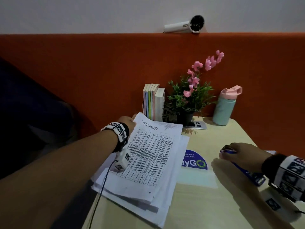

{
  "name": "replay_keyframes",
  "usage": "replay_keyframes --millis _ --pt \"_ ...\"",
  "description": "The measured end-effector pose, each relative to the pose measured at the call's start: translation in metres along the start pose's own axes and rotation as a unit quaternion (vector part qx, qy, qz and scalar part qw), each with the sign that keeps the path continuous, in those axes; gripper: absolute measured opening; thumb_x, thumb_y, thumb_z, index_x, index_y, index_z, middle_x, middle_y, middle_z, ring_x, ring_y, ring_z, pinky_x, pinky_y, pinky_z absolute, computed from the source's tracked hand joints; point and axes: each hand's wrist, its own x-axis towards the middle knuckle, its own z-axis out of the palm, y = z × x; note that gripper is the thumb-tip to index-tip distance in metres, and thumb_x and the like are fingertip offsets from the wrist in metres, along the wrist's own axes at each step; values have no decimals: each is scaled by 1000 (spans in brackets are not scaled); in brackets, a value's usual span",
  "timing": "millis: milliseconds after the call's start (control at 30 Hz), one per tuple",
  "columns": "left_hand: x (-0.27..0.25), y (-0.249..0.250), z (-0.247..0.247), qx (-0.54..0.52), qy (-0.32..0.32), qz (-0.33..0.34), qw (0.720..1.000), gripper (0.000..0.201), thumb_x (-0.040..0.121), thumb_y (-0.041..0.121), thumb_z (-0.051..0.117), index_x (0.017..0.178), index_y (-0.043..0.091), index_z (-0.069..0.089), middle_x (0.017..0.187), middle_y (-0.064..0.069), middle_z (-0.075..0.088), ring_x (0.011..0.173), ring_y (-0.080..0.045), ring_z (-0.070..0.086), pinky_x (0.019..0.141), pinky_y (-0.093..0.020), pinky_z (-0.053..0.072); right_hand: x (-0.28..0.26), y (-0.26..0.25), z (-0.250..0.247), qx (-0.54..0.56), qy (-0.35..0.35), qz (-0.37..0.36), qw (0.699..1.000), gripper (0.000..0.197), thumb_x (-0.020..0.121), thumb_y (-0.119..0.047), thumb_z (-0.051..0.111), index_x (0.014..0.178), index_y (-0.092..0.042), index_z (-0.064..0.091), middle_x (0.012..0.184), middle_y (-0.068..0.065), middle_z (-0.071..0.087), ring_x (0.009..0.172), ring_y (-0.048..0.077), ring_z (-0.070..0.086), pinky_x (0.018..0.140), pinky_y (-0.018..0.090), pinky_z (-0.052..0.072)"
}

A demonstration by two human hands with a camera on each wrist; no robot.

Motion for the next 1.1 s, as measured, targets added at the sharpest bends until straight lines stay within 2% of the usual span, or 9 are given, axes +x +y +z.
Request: replay_keyframes --millis 100,233,333,500,667,800,900,1000,1100 --pt "-8 6 0 123 -54 -8 991 32 98 38 52 112 10 60 88 -8 65 78 -24 64 71 -31 54 3 -10 3 -56 -15 -46 997 20 95 -45 53 92 -25 52 96 -1 61 85 17 54 69 28 37" --pt "-16 7 -1 217 -123 -5 968 17 100 31 52 92 18 45 75 -2 49 62 -14 47 55 -24 38 2 -37 17 -96 -38 -122 987 13 91 -32 53 87 -26 43 88 -7 51 81 18 51 67 27 38" --pt "-20 5 -1 272 -150 -1 951 30 99 31 55 75 17 43 72 0 45 59 -12 42 52 -22 33 9 -52 35 -148 -59 -120 980 30 92 -34 54 118 -21 44 116 2 49 102 21 56 81 30 45" --pt "-33 5 -8 328 -190 6 926 28 94 37 63 98 11 56 75 -2 54 61 -13 50 54 -22 40 18 -50 33 -177 7 -113 978 37 97 -40 45 128 -20 42 126 5 43 114 24 47 88 34 44" --pt "-56 15 -15 366 -216 19 905 40 98 38 58 117 3 61 69 -2 51 55 -11 47 49 -20 39 17 -49 17 -159 -56 -97 981 41 95 -38 49 131 -20 43 130 5 39 124 27 42 98 36 39" --pt "-62 15 -18 377 -224 19 899 31 102 29 50 112 1 60 69 -2 48 54 -11 44 46 -19 35 12 -75 7 -107 26 -116 987 42 94 -32 52 132 -17 45 130 5 45 113 24 51 91 34 46" --pt "-66 15 -18 375 -206 22 903 18 103 24 46 99 6 49 68 -2 44 53 -11 40 42 -17 31 8 -106 18 -4 -84 -80 993 29 90 -23 49 114 -7 54 100 11 65 88 31 63 73 34 51" --pt "-75 20 -19 366 -217 42 904 24 103 27 48 110 6 58 87 -9 63 69 -19 55 51 -22 41 5 -124 23 46 -102 -87 990 34 92 -23 51 119 -3 51 85 8 64 72 25 58 62 28 43" --pt "-79 14 -13 363 -205 44 908 37 102 21 52 132 0 57 135 -15 60 119 -28 61 88 -30 50 5 -132 22 49 -89 -77 992 39 93 -21 51 126 0 55 94 9 62 78 23 55 64 28 48"
